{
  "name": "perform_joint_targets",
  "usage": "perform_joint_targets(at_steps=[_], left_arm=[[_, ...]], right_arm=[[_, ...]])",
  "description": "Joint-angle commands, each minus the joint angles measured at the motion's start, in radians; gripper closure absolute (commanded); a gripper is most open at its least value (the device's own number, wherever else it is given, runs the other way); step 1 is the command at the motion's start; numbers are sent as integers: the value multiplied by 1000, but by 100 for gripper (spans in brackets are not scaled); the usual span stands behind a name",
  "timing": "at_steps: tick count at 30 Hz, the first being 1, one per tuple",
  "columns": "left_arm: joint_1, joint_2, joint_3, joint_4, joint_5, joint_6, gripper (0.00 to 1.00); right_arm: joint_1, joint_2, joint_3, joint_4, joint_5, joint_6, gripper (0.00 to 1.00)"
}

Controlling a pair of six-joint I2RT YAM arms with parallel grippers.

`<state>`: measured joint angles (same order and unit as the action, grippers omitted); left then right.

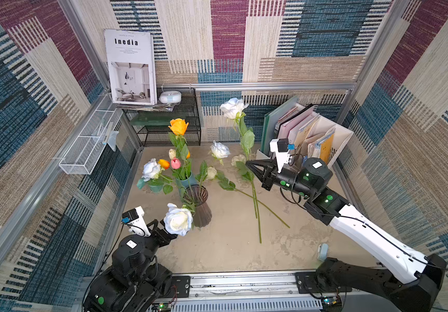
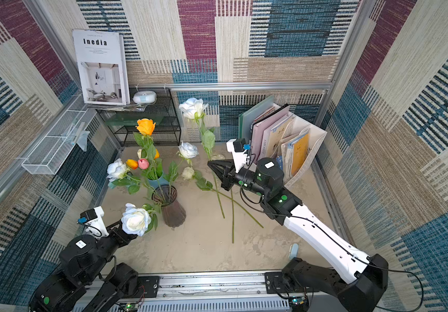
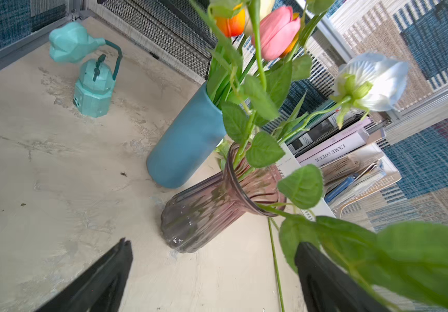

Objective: Arrange the flowers in different vases according to their variety
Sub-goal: Pick up the flower at the center of the board, then insert the flower into the vase.

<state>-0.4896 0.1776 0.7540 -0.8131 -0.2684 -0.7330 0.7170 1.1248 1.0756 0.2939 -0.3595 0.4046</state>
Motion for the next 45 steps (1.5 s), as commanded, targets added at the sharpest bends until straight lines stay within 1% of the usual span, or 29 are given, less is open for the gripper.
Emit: perform_joint_targets(at_steps=[1,6,10,15,21,25,29,32,34,36,38,41,43,45], left_arm=[[0,30,72,-19,-43,59,1],[0,31,191,-74,-110,98,1],[1,42,270,-115,-141,127,1],[1,58,304,-136,-153,154,1],[1,80,298,-120,-135,165,1],[0,84,297,-108,-125,170,1],[0,94,309,-92,-111,186,1],[0,141,366,-66,-82,217,1],[1,200,432,-57,-50,247,1],[1,275,514,-56,-11,278,1],[1,345,580,-57,34,299,1],[1,445,667,-54,119,313,1],[0,504,713,-53,172,311,1],[0,568,761,-52,237,304,1]], right_arm=[[48,8,15,256,22,66,100],[126,87,52,449,99,17,100],[169,195,130,517,133,-49,100],[201,339,211,589,140,-116,100],[226,500,298,631,116,-145,100],[242,569,295,672,100,-121,100],[270,612,225,723,108,-99,100],[295,629,166,762,114,-80,100],[303,625,137,761,121,-73,83],[306,603,104,756,131,-64,74],[305,572,75,736,146,-63,58],[306,503,35,673,165,-83,47],[305,440,-1,626,185,-100,46],[305,365,-47,556,243,-100,46]])
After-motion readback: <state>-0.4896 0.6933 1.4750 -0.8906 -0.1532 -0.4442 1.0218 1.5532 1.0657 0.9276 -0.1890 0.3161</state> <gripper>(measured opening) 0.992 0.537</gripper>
